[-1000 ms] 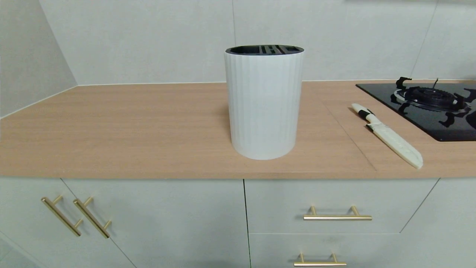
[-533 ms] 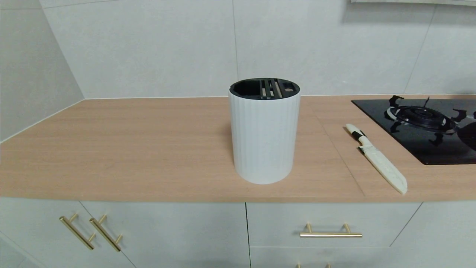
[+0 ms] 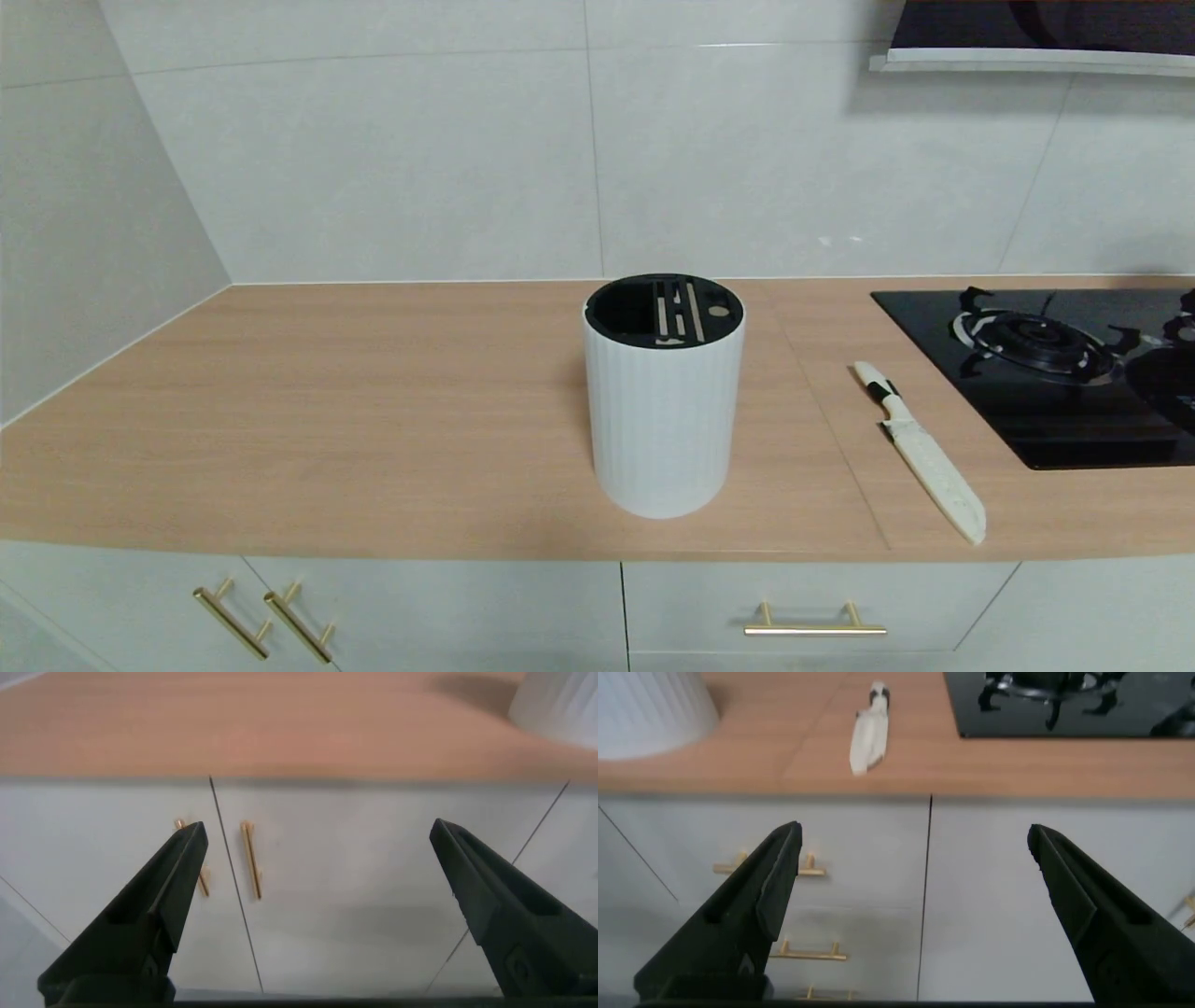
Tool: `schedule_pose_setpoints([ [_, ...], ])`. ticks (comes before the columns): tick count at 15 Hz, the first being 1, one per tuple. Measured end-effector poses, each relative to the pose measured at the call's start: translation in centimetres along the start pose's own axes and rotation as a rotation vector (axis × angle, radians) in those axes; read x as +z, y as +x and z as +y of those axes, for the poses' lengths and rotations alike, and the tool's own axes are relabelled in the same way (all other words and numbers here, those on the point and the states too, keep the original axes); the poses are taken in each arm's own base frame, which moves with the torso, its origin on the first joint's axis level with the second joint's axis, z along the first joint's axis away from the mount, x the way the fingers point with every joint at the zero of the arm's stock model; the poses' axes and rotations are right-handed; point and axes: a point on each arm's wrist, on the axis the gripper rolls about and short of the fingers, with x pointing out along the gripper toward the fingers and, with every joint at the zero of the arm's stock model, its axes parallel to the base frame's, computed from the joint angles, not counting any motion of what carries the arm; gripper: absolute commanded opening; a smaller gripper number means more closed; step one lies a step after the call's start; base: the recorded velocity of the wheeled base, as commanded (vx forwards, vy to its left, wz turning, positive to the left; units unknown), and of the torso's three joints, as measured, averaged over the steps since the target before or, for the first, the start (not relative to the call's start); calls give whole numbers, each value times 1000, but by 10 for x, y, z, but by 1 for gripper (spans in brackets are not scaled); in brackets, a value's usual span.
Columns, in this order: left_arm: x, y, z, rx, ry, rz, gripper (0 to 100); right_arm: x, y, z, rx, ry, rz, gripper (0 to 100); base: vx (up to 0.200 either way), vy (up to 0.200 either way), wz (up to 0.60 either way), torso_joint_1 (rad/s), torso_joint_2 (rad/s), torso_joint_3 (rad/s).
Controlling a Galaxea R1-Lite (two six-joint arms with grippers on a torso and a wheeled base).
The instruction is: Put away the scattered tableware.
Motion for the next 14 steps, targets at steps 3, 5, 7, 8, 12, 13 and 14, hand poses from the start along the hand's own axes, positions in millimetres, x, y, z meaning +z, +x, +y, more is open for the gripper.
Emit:
schedule_pose_setpoints([
  [3, 0, 0, 0, 0, 0, 0, 100, 0, 0, 0, 0, 0, 0, 100, 0, 0, 0, 250, -541, -299],
  [5, 0, 0, 0, 0, 0, 0, 100, 0, 0, 0, 0, 0, 0, 100, 0, 0, 0, 266, -569, -312],
  [7, 0, 0, 0, 0, 0, 0, 100, 0, 0, 0, 0, 0, 0, 100, 0, 0, 0, 281, -596, -320],
  [8, 0, 0, 0, 0, 0, 0, 100, 0, 0, 0, 0, 0, 0, 100, 0, 0, 0, 281, -603, -334],
  [12, 0, 0, 0, 0, 0, 0, 100, 0, 0, 0, 0, 0, 0, 100, 0, 0, 0, 235, -494, -266],
  [13, 0, 0, 0, 0, 0, 0, 100, 0, 0, 0, 0, 0, 0, 100, 0, 0, 0, 144, -300, -163],
  [14, 0, 0, 0, 0, 0, 0, 100, 0, 0, 0, 0, 0, 0, 100, 0, 0, 0, 36, -85, -46],
])
